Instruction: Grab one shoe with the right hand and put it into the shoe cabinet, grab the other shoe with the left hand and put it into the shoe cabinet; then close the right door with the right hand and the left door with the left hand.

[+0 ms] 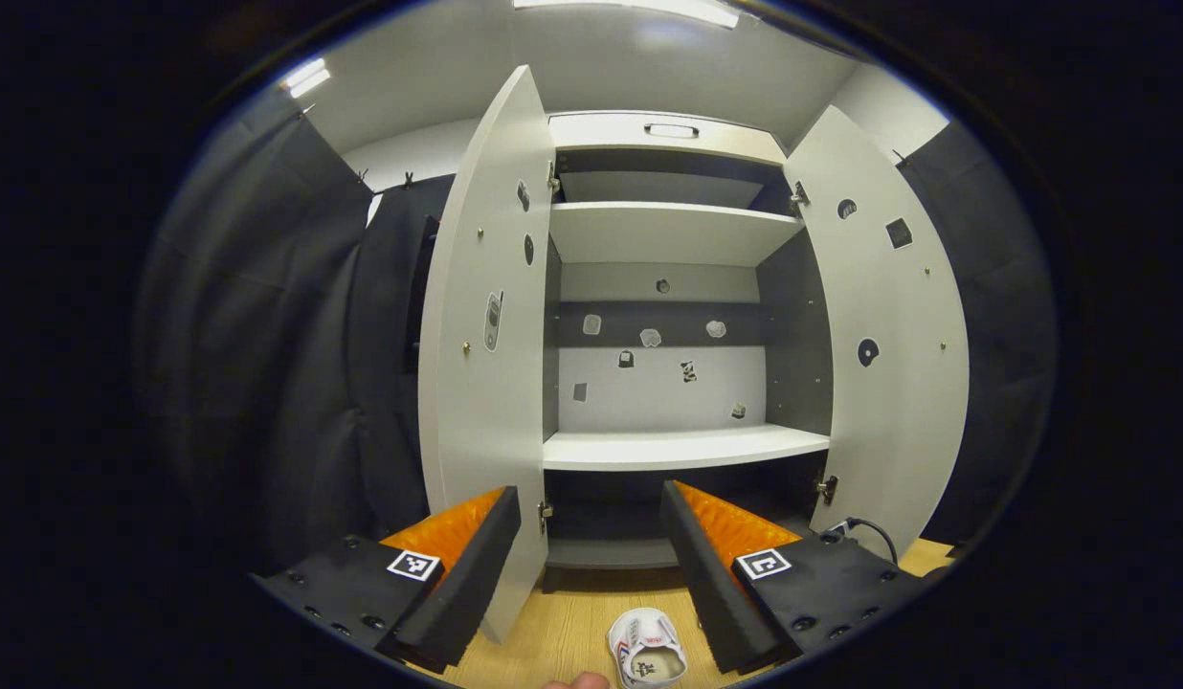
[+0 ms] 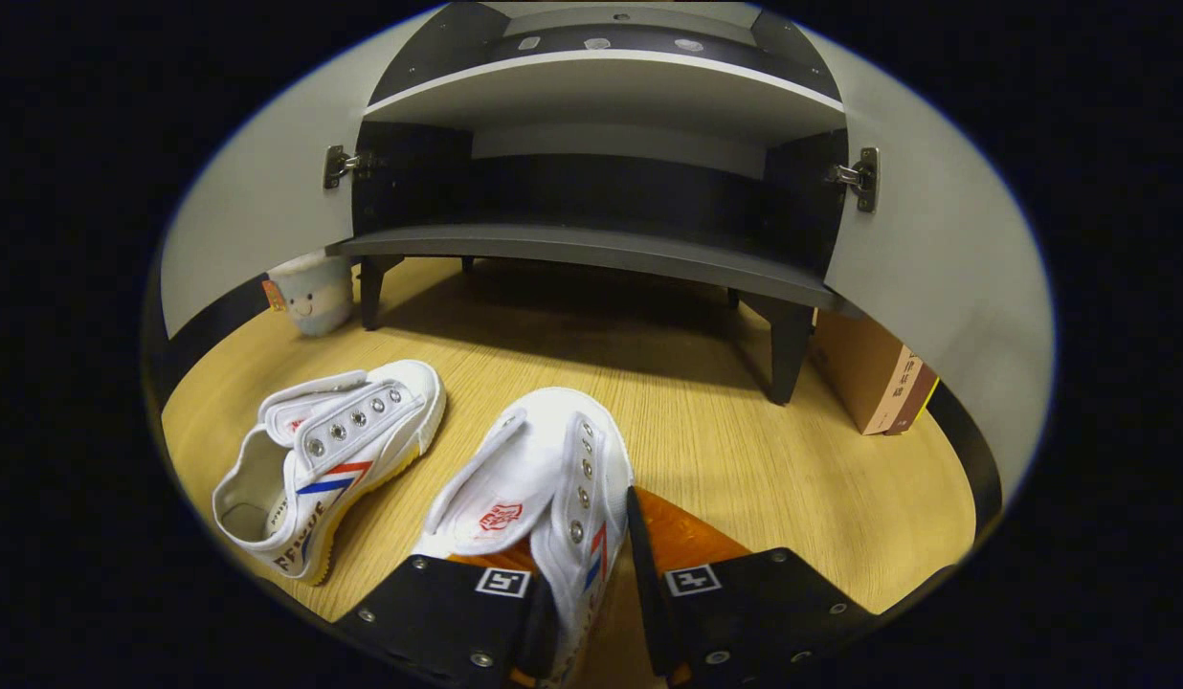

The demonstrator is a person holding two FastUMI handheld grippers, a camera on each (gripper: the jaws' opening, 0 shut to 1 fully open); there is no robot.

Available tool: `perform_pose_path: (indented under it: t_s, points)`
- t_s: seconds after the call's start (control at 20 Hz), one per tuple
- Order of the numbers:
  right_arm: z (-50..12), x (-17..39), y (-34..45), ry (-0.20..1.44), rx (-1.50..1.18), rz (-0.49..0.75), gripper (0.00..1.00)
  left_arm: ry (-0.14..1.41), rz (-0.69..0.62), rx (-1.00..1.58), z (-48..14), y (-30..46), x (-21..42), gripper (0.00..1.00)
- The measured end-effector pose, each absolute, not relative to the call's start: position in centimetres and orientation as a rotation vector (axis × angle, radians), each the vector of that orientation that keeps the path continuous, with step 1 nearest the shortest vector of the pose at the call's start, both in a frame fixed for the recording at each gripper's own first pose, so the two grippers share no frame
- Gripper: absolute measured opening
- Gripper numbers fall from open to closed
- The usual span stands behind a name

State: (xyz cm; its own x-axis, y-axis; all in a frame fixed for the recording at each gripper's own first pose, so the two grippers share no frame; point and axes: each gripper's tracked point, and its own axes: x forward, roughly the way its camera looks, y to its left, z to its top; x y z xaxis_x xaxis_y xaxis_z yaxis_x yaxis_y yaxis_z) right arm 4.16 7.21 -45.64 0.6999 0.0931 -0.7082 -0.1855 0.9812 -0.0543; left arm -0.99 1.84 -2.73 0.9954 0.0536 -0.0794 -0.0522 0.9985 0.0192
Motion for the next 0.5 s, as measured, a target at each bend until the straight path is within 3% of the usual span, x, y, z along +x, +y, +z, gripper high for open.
perform_pose_path:
  t_s: [0.05,0.1,0.15,0.35,0.5]
  points:
    - [-45.9,4.4,6.4,0.782,-0.137,0.13,0.3,0.08,0.048,0.018,-2.7,1.6,-0.9,0.97]
    - [-45.7,4.4,6.3,0.776,-0.124,0.131,0.07,0.081,0.042,0.019,-2.7,1.4,-0.9,0.94]
    - [-45.9,4.2,6.3,0.781,-0.124,0.138,0.04,0.082,0.038,0.021,-2.8,1.2,-0.9,0.99]
    - [-44.6,4.5,6.2,0.741,-0.126,0.151,0.01,0.087,0.021,0.025,-3.0,0.2,-0.9,0.94]
    - [-41.4,4.5,5.9,0.689,-0.097,0.146,0.01,0.076,0.005,0.019,-2.8,-0.5,-0.8,0.96]
